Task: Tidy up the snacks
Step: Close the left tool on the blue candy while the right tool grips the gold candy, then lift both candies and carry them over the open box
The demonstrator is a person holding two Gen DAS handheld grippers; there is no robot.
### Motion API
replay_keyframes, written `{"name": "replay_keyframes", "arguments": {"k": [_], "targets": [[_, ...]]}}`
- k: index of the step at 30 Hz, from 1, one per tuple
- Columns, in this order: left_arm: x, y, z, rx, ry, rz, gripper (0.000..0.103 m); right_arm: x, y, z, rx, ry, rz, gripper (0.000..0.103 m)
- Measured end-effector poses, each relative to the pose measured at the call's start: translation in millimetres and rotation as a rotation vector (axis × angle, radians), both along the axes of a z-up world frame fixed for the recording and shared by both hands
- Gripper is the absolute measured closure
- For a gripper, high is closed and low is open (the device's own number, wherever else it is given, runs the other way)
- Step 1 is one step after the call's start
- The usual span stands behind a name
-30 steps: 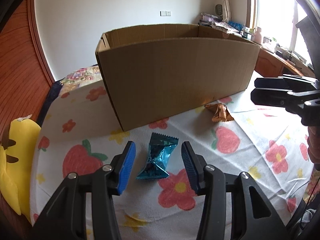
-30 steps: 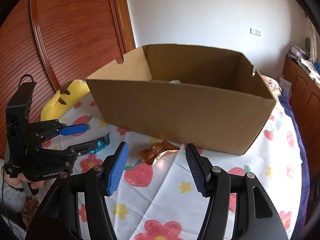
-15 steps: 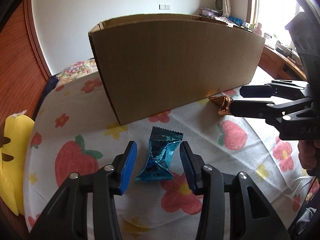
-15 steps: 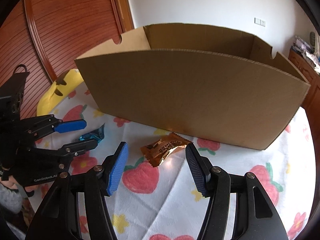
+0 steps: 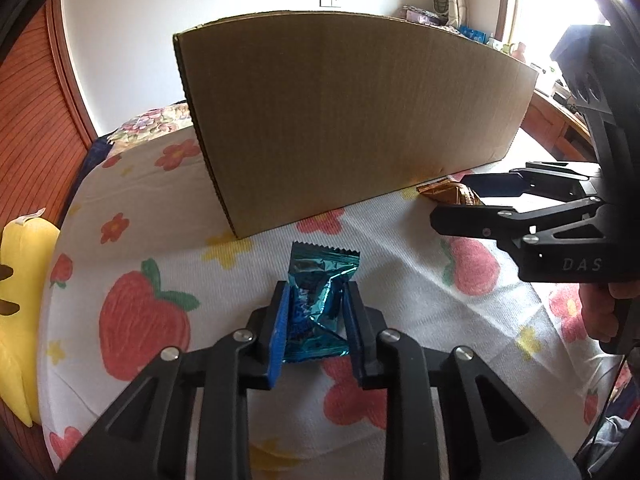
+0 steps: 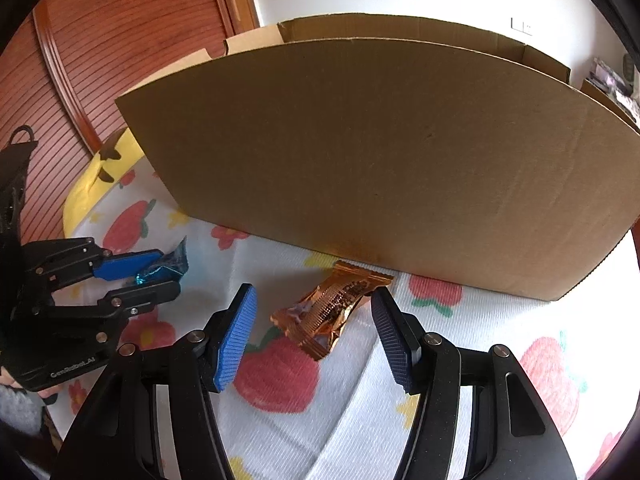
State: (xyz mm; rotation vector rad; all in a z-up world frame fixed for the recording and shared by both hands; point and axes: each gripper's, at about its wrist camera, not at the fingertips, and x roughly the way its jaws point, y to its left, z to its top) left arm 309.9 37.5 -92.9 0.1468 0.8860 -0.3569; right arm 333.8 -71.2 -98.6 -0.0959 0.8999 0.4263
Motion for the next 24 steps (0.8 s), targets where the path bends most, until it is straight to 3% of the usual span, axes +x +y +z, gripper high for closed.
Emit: {"name": "replay_keyframes", "arguments": {"k": [11, 19, 24], "targets": [[-0.3, -1.5, -0.1, 0.006, -0.004, 0.0, 0.079, 9.5, 8.5, -5.7, -0.035, 0.015, -0.022, 0.044], [-2.3, -3.3, 0.3, 0.014, -0.009, 0.003, 0.079, 5.4, 8.4, -5.7, -0.082, 0.006, -0.025, 0.074], [-3.6, -4.2, 1.4, 0.014, -0.01, 0.003, 0.08, -0.4, 3.5, -4.6, -0.07, 0.005, -0.014, 0.083]]}}
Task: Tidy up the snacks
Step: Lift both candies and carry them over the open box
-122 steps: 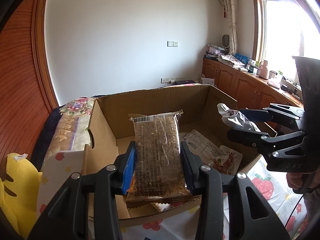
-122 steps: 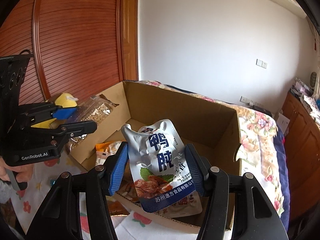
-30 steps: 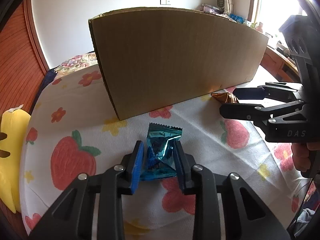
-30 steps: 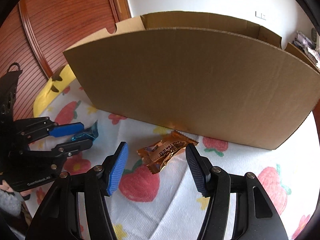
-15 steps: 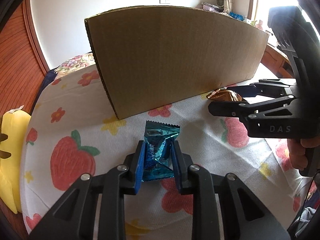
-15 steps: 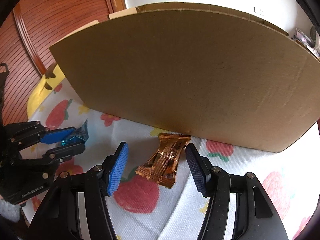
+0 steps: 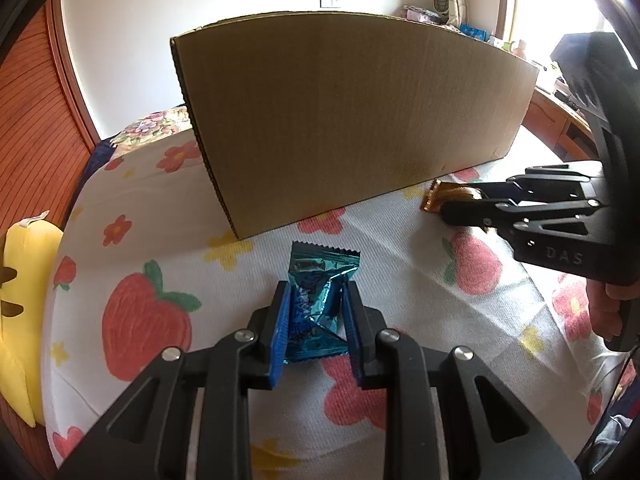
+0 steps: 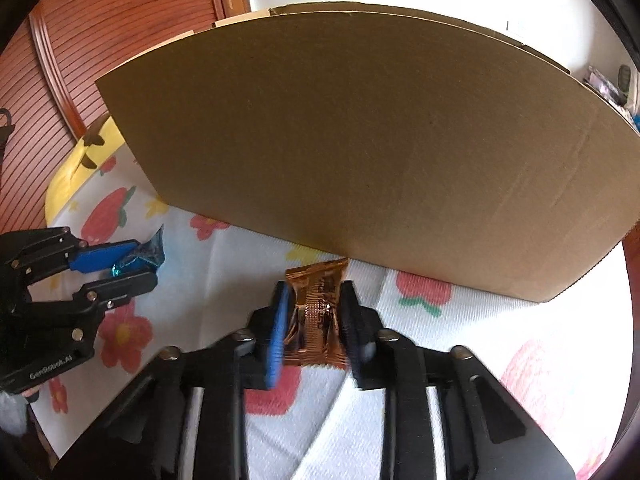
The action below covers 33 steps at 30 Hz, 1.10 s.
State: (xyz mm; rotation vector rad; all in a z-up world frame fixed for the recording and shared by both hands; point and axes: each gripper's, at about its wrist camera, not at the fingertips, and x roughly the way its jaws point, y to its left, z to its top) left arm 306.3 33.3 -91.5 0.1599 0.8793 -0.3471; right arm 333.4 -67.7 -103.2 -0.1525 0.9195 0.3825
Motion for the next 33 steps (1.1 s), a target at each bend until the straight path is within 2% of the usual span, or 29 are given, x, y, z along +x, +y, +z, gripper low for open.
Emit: {"name": "replay_keyframes", "arguments": {"k": [10, 22, 33], "targets": [[-21.3, -2.7, 14.0, -0.029, -0.037, 0.026, 0.08, -33.0, -14.6, 10.0, 0.033, -0.034, 0.009, 0.083], [-76.6, -31.3, 71.0, -0.048, -0.136, 0.014, 0.08, -90.3, -59.9, 51.6, 0.099, -0.11, -0.033, 0.083], [-106.2, -50.3, 103.1, -0.06, -0.213, 0.008, 0.08, -135.4, -90.1, 86.1, 0.13, -0.181, -0.061, 0.083]]}}
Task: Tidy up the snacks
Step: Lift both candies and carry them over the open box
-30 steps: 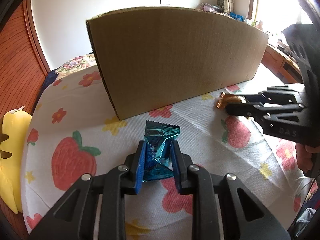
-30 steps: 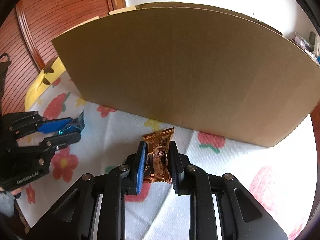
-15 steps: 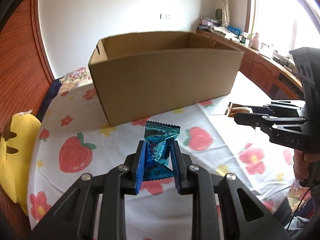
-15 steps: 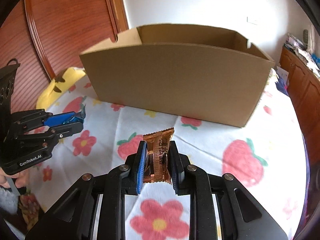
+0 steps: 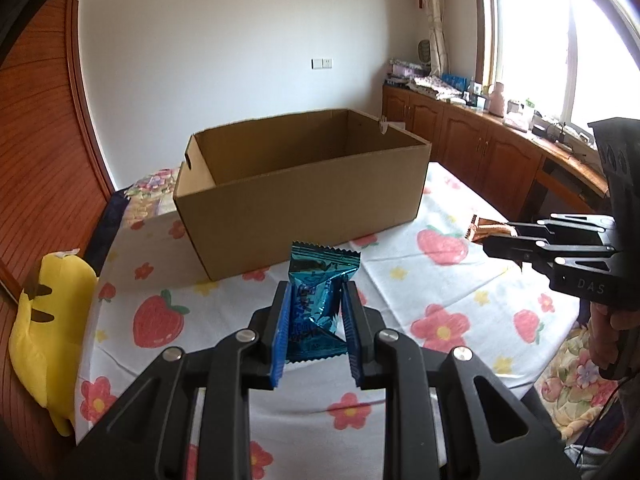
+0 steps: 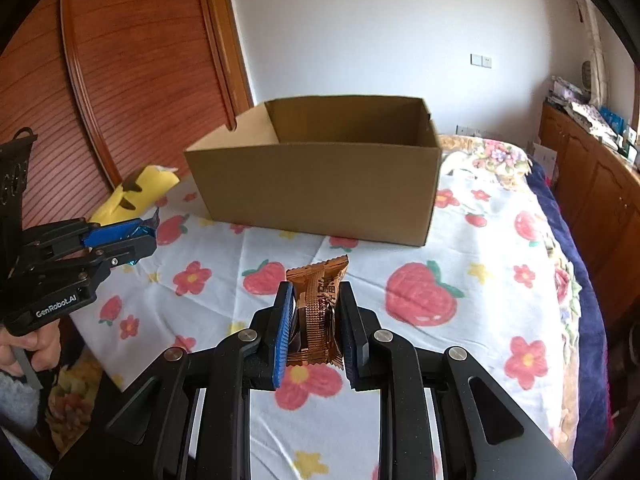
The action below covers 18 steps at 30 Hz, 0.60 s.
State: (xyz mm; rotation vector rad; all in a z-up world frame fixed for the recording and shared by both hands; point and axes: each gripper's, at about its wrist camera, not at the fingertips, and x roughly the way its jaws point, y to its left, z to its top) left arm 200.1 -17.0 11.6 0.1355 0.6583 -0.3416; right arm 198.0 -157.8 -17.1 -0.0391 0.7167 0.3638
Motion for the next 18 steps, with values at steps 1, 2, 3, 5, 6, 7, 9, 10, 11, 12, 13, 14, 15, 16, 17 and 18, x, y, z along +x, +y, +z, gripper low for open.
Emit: {"name": "replay_keyframes", "arguments": {"k": [1, 2, 3, 5, 6, 7, 9, 10, 11, 12, 13, 14, 15, 16, 17, 18], "targets": [[-0.6, -0.5, 2.5, -0.004, -0.007, 0.001, 0.08, -2.2, -2.5, 2.3, 0.004, -0.006, -0.001, 0.083], [-1.6, -1.5, 4.8, -0.007, -0.014, 0.004, 0.08, -4.2, -4.4, 4.3, 0.006, -0.011, -0.003, 0.083], [-2.3, -1.9, 6.6, -0.01, -0.021, 0.005, 0.08, -5.8, -6.3, 5.9, 0.008, -0.016, -0.005, 0.083], [-2.9, -2.4, 12.6, -0.016, -0.037, 0.008, 0.08, -8.2, -10.2, 9.1, 0.013, -0.023, -0.009, 0.083], [-2.7, -2.5, 15.8, -0.018, -0.045, 0.01, 0.08, -8.5, -12.1, 11.5, 0.016, -0.028, -0.012, 0.083], [-2.4, -2.9, 19.4, -0.02, -0.053, 0.011, 0.08, -8.3, -12.9, 12.5, 0.017, -0.031, -0.012, 0.083], [-0.1, -2.4, 25.1, -0.022, -0.065, 0.014, 0.08, -7.2, -14.0, 17.6, 0.019, -0.043, -0.01, 0.083], [2.0, -2.1, 29.4, -0.023, -0.073, 0.015, 0.08, -6.4, -14.0, 19.7, 0.018, -0.048, -0.009, 0.083], [3.7, -1.7, 31.8, -0.024, -0.079, 0.016, 0.08, -5.0, -13.6, 22.6, 0.018, -0.055, -0.006, 0.083], [6.0, -1.1, 35.4, -0.026, -0.085, 0.017, 0.08, -3.6, -12.9, 26.2, 0.017, -0.064, -0.004, 0.083], [7.9, -1.2, 38.0, -0.027, -0.09, 0.017, 0.08, -2.6, -12.6, 29.4, 0.016, -0.072, -0.001, 0.083], [10.3, -0.8, 41.2, -0.029, -0.096, 0.018, 0.08, -1.7, -11.8, 33.1, 0.016, -0.081, 0.002, 0.083], [12.8, -0.4, 43.6, -0.03, -0.101, 0.018, 0.08, -0.2, -10.9, 37.2, 0.016, -0.089, 0.007, 0.083], [14.1, -1.2, 46.2, -0.031, -0.105, 0.018, 0.08, 1.4, -9.6, 41.4, 0.015, -0.099, 0.012, 0.083], [16.5, -1.6, 48.9, -0.033, -0.11, 0.018, 0.08, 2.2, -8.6, 43.5, 0.012, -0.105, 0.016, 0.083], [18.6, -1.5, 50.8, -0.035, -0.115, 0.019, 0.08, 4.2, -6.6, 47.8, 0.008, -0.116, 0.023, 0.083]]}}
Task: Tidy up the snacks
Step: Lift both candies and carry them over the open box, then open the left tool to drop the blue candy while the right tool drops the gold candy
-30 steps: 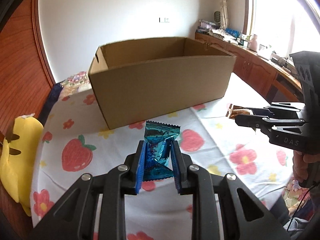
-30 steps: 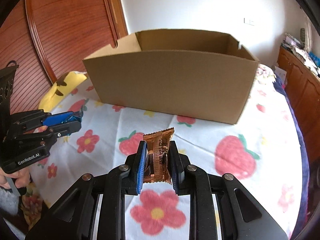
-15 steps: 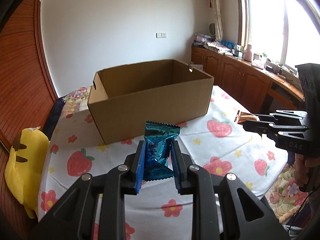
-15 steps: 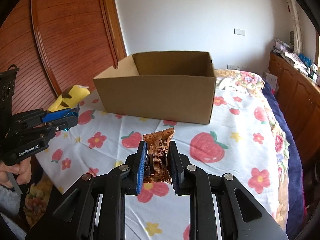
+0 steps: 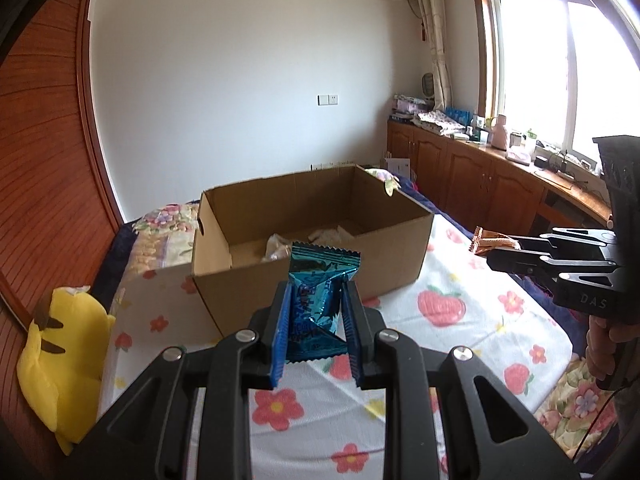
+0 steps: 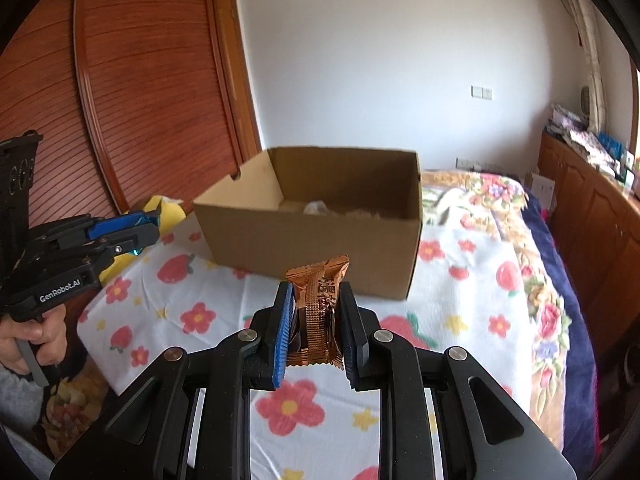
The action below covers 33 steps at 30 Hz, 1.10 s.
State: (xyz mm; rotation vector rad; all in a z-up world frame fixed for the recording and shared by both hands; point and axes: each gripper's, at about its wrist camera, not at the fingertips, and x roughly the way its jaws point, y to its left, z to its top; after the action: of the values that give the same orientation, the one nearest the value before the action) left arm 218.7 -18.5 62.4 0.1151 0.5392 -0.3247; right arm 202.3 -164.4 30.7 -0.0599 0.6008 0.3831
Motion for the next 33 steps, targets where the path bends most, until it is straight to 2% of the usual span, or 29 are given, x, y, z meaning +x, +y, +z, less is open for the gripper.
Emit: {"name": "replay_keyframes", "arguments": {"k": [12, 22, 33], "targets": [[52.0, 2.9, 14.2, 0.003, -0.044, 0.018, 0.08, 45.0, 17.1, 17.5, -0.03, -0.041, 0.05, 0.083], [120.3, 11.9, -10.8, -0.006, -0.011, 0.056, 0.08, 109.0, 24.5, 1.5, -0.023, -0.027, 0.084, 0.083], [168.9, 17.1, -24.6, -0.014, -0.011, 0.063, 0.08, 172.6, 21.8, -12.0, -0.019, -0.027, 0.083, 0.083]]}}
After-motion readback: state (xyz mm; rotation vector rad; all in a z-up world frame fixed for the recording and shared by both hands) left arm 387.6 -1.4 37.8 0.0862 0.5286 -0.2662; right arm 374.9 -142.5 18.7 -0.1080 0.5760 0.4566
